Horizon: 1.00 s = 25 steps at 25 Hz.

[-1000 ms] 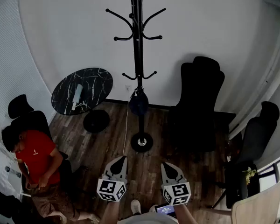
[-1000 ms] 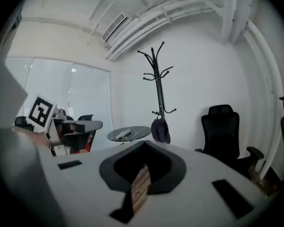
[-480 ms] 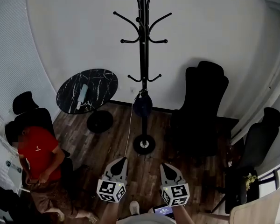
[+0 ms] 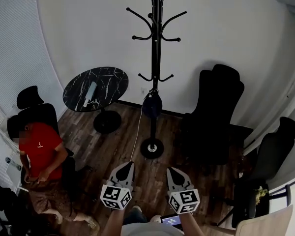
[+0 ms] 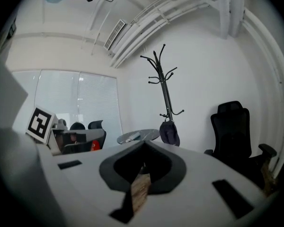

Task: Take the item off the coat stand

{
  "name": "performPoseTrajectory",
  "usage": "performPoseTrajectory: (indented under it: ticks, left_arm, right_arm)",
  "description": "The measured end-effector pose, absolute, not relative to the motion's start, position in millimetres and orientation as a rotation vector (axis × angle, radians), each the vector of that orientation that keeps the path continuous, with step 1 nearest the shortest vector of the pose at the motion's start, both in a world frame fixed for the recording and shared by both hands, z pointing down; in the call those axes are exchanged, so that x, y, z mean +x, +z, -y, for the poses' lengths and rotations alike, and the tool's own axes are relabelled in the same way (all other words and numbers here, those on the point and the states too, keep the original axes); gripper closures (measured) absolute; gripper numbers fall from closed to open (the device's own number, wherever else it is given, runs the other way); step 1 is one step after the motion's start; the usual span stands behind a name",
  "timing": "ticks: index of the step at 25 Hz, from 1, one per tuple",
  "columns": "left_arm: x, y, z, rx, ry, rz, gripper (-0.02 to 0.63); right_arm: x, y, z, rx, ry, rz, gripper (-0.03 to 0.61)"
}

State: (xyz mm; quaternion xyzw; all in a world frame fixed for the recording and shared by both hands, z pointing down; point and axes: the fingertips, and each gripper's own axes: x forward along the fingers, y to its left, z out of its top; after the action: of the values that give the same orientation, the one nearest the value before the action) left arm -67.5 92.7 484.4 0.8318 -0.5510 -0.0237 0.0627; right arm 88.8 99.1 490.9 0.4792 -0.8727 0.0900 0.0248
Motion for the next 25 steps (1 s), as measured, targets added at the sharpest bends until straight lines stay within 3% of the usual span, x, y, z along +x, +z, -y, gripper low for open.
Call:
performPoseTrajectory:
  ticks: [11,25]
  left_arm:
    - [-57.3,498.5,-45.8,2.502,-0.086,1.651,0.595]
    - [-91.8,504.4,160.3,2.501,-0.052,1.637,0.595]
  right_arm:
    - [98.0,501.8,-54.7,1.482,0.259,2.674,0.568]
    - [64.5,500.5,138.8,1.52,0.218,2.599,0.568]
